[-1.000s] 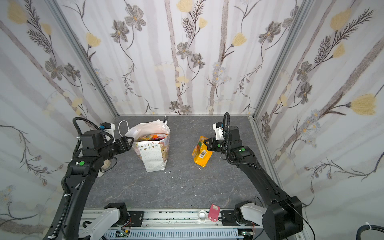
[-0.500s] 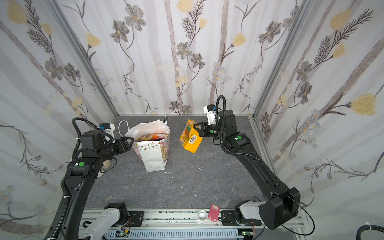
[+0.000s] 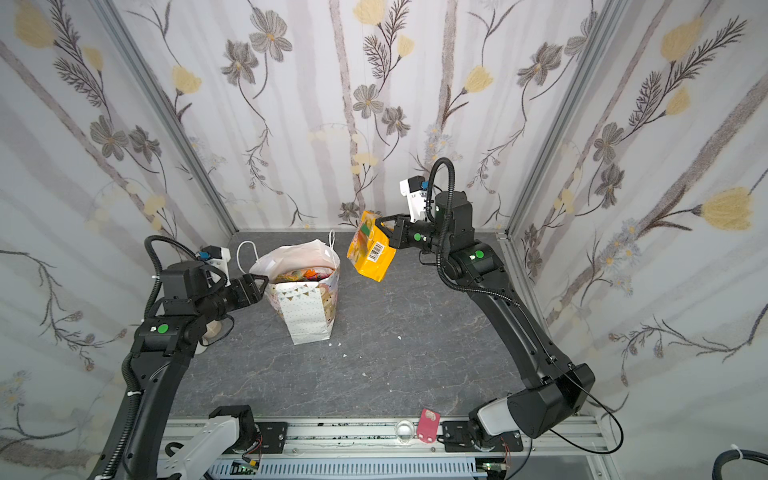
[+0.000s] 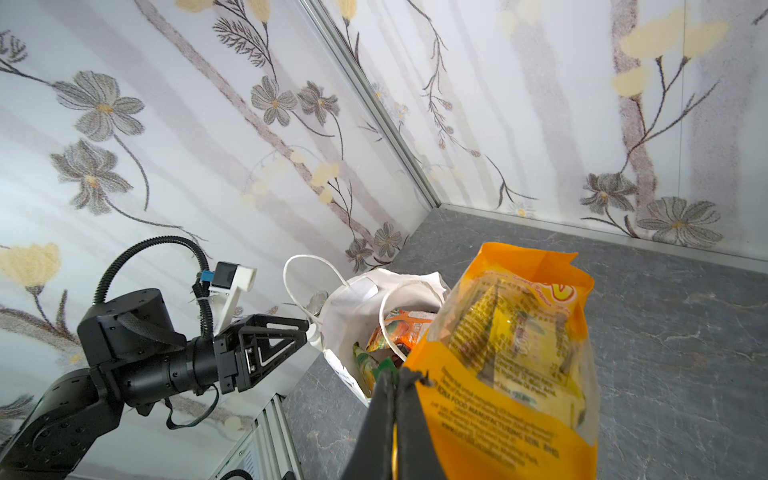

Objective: Place the snacks into the paper bag
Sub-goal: 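Lift the yellow mango packet with the right gripper toward the bag, then lower the yellow packet into the bag held by the left gripper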

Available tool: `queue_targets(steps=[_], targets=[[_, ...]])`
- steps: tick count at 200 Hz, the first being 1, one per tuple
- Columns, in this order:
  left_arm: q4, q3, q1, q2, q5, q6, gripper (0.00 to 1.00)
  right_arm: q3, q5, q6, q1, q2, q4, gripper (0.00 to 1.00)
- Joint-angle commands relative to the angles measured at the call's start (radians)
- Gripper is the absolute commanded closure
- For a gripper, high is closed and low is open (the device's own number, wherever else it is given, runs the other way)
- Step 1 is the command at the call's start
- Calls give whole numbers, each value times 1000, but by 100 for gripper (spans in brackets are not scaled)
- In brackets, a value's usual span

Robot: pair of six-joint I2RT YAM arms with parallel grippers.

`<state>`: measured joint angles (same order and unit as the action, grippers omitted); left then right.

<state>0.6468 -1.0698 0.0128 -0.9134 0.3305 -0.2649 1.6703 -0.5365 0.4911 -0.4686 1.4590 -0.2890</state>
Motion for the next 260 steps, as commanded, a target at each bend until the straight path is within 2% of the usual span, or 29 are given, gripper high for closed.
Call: queue_targets(steps=[1,79,144,230,260], targets=[[-21,4,0,5,17,-13,30,68,-14,19,-7,20,101,100],[-18,17,0,22,24,-16,30,522,-6,23,-98,271,51,100],[-27,27,0,24,34,-17,30,698,-26,62,-181,407,109,100],[-23,24,1,19,29,-14,30,720,-1,66,-279,427,196,100],[-24,22,1,19,30,-15,30,721,42,39,-291,446,160,100]])
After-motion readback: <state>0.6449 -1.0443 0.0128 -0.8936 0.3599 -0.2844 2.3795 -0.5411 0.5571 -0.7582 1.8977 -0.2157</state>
